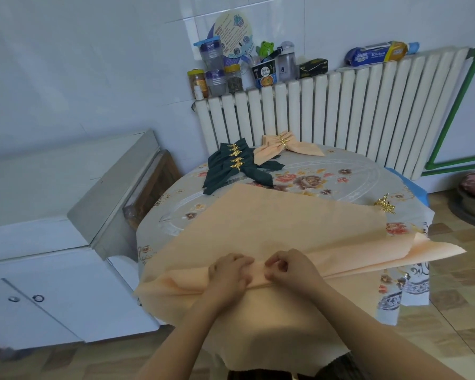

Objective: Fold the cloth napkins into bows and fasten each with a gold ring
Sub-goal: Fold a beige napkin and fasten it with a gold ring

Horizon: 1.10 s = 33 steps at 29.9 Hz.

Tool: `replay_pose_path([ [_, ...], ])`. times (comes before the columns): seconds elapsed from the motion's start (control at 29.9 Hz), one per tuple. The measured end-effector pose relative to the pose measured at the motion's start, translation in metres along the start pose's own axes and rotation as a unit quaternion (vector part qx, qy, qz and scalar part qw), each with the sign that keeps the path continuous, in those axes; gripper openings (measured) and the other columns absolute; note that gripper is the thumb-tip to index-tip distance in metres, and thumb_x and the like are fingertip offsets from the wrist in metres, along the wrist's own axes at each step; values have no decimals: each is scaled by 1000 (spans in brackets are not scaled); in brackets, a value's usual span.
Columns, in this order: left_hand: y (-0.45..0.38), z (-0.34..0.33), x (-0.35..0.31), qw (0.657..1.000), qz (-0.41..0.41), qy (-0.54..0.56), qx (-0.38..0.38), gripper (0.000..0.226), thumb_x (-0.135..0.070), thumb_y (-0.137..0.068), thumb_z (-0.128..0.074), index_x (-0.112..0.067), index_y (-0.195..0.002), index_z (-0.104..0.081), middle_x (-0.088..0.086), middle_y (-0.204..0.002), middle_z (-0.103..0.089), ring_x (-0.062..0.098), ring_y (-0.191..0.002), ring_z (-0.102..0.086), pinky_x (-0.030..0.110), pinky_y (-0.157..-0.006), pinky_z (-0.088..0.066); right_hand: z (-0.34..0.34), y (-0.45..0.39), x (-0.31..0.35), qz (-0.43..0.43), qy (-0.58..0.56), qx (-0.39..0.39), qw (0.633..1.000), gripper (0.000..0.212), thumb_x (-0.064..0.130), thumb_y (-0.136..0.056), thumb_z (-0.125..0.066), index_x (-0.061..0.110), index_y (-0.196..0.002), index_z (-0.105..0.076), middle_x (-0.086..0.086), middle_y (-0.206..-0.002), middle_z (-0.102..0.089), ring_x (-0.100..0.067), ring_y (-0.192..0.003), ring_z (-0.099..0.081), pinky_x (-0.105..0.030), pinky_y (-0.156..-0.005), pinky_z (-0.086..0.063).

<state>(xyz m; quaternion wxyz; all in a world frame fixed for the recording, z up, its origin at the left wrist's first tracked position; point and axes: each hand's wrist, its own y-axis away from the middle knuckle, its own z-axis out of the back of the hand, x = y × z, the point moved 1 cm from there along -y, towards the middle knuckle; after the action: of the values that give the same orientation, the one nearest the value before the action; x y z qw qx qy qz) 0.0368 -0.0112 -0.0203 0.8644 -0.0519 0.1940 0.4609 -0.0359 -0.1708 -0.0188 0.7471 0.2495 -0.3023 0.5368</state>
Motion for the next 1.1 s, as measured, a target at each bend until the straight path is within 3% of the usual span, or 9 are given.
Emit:
replay_pose_path([
  [0.07, -1, 9, 9, 998, 36, -48, 17, 46, -36, -88, -58, -37, -133, -46, -7, -136, -40, 16, -130, -32, 30, -105, -19, -3, -2, 6, -18, 23, 17, 999, 25, 35, -77, -71, 34, -102, -69, 4, -90, -45, -16, -95, -54, -18, -84, -38],
  [0.2, -9, 25, 13, 996, 68, -34, 44, 39, -43, -79, -68, -36, -114, -54, -6, -121, -49, 16, -121, -39, 34, -98, -26, -9, -2, 15, -37, 76, 51, 995, 29, 45, -80, -65, 46, -109, -63, 0, -107, -42, -22, -116, -43, -26, -102, -34],
  [0.37, -23, 36, 11, 993, 74, -33, 90, 47, -46, -67, -79, -25, -101, -54, -3, -114, -57, 17, -106, -51, 34, -90, -42, -10, -3, 18, -35, 118, 76, 990, 34, 47, -83, -60, 50, -117, -56, -4, -125, -40, -25, -123, -37, -30, -105, -29],
  [0.5, -23, 42, 7, 985, 88, -87, 118, 57, -53, -67, -77, -19, -109, -56, -1, -112, -59, 19, -101, -55, 30, -80, -41, -12, -4, 21, -35, 156, 95, 983, 37, 48, -87, -56, 52, -123, -49, -6, -131, -38, -27, -125, -35, -32, -106, -29],
  [0.67, -16, 40, -8, 988, 64, -129, 60, 46, -46, -71, -75, -18, -105, -61, 0, -108, -63, 21, -102, -58, 27, -72, -38, -12, -5, 21, -39, 164, 96, 981, 38, 47, -88, -55, 52, -125, -48, -6, -132, -37, -27, -127, -34, -32, -107, -28],
  [0.8, 0, 25, -8, 1000, 12, -2, -29, 19, -21, -75, -70, -21, -86, -55, 4, -102, -61, 23, -99, -56, 27, -69, -35, -12, -4, 18, -33, 163, 92, 982, 38, 47, -88, -54, 52, -125, -50, -5, -131, -37, -26, -126, -34, -31, -107, -28],
  [0.87, 7, 18, -5, 997, -7, 60, -48, 19, -14, -74, -66, -23, -74, -49, 4, -90, -59, 21, -90, -55, 23, -64, -33, -13, -3, 17, -32, 155, 91, 983, 37, 47, -89, -54, 52, -126, -50, -4, -131, -37, -26, -126, -33, -31, -107, -27],
  [1.0, 17, 11, -10, 981, -22, 187, -53, 20, -30, -61, -73, -22, -68, -57, -11, -74, -56, 7, -74, -53, 10, -56, -34, -10, -2, 14, -31, 146, 110, 983, 38, 43, -92, -47, 50, -130, -47, -6, -131, -36, -27, -126, -31, -30, -108, -25],
  [1.1, 21, 7, -15, 966, -40, 254, -30, 10, -23, -68, -75, -16, -62, -71, -9, -71, -66, -3, -70, -59, 20, -68, -45, -7, -3, 12, -29, 120, 129, 984, 37, 38, -95, -41, 48, -130, -48, -8, -129, -38, -27, -125, -31, -30, -108, -22],
])
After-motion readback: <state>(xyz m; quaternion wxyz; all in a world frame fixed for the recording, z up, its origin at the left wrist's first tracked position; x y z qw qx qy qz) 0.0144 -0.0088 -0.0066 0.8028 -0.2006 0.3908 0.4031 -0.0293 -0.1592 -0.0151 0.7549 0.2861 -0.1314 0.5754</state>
